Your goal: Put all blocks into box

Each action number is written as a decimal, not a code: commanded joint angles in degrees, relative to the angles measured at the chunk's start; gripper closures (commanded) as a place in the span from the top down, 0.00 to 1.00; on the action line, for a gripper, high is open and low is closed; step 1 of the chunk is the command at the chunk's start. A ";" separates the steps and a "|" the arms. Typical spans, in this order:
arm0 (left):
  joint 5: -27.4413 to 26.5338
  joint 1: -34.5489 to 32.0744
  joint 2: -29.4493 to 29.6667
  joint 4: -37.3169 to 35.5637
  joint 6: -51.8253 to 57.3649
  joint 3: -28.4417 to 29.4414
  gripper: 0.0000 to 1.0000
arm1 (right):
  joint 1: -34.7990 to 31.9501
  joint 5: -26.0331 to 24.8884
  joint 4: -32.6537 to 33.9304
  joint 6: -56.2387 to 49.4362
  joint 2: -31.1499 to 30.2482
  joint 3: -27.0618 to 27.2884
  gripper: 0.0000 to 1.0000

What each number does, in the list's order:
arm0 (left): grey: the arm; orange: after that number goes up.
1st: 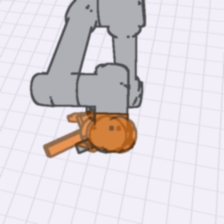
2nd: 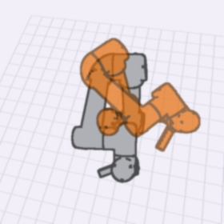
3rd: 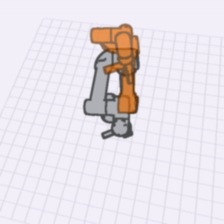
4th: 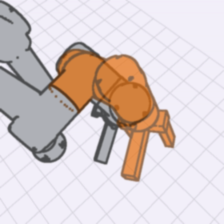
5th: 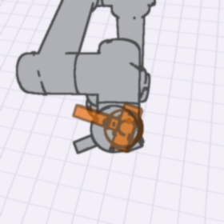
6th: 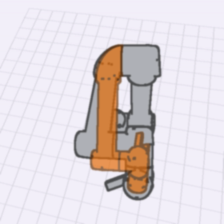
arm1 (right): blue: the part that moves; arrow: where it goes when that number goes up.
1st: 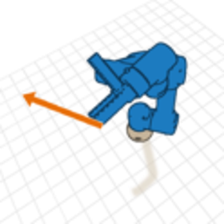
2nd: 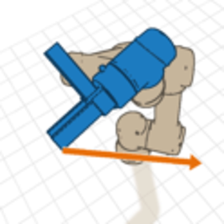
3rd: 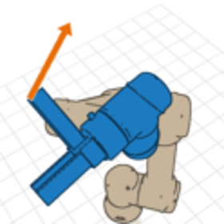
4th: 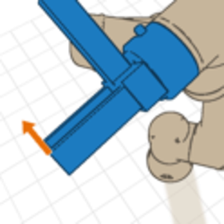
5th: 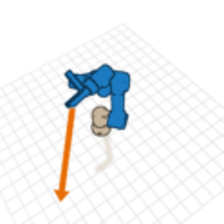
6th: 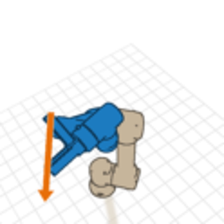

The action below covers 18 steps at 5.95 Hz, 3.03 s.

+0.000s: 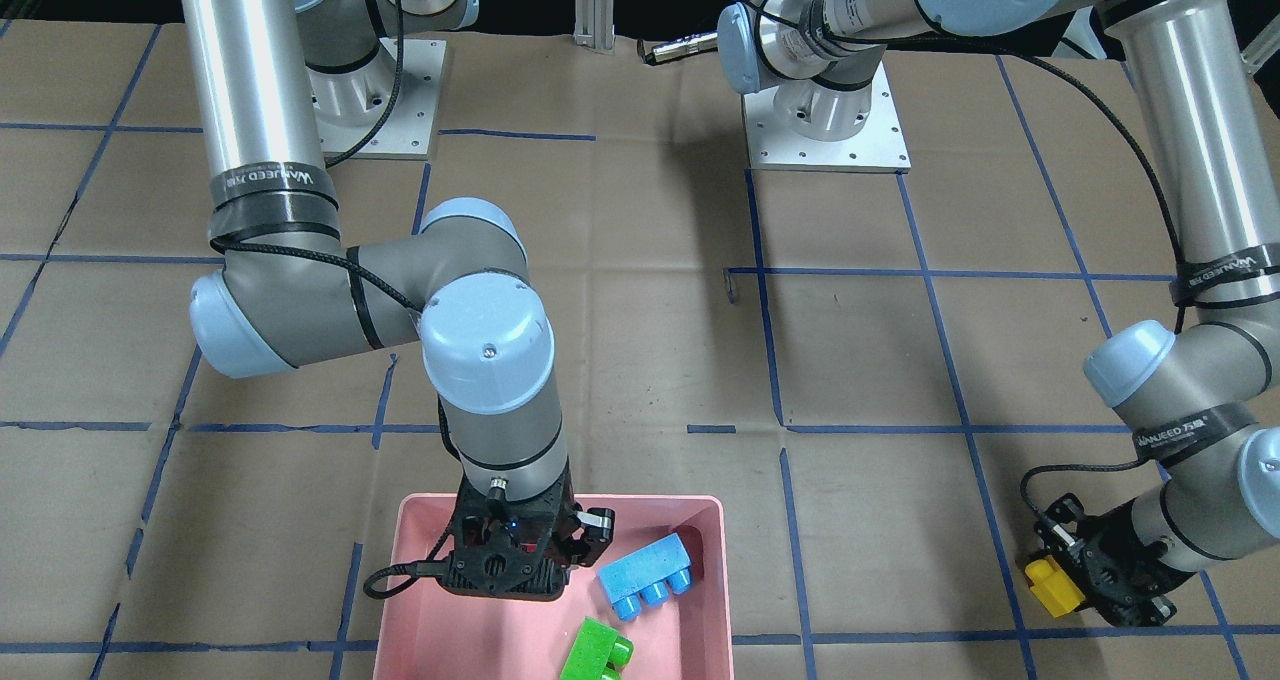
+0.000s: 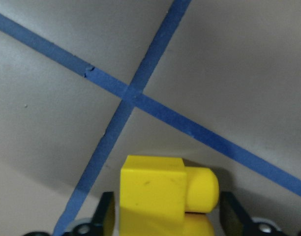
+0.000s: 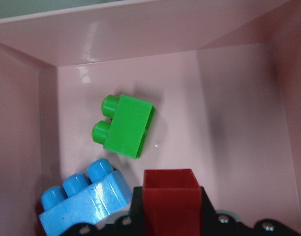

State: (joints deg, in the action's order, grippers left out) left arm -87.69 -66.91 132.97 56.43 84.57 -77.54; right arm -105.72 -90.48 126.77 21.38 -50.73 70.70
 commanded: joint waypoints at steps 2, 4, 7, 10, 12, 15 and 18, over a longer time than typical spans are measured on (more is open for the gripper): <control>-0.55 0.03 -2.26 1.13 -1.32 3.34 0.26 | -0.01 -0.05 -0.03 -1.16 4.48 -4.59 1.00; 0.06 0.38 -6.82 18.54 -12.68 12.89 0.26 | 0.16 -0.05 -0.99 -4.92 3.45 -6.10 1.00; 0.84 -3.37 -10.79 28.30 -50.69 18.74 0.26 | 1.57 -0.31 -16.48 -10.45 -7.58 -4.52 0.99; 5.77 -20.75 -10.10 27.26 -90.79 19.43 0.26 | 1.92 -1.72 -32.73 -11.27 -31.19 9.47 0.92; 5.08 -29.81 -4.25 20.95 -108.84 23.81 0.26 | 6.89 -0.58 -25.84 -12.05 -44.58 27.82 0.99; 3.23 -35.81 6.40 13.84 -116.81 28.67 0.31 | 13.77 -0.40 -24.55 -18.47 -46.21 33.19 1.00; -2.31 -37.24 7.93 12.47 -114.65 28.58 0.98 | 13.96 -0.49 -24.64 -18.65 -45.96 30.31 1.00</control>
State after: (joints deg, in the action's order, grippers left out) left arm -89.43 -104.03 141.40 68.67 -31.47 -48.81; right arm -91.85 -90.90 102.31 2.88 -96.82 102.47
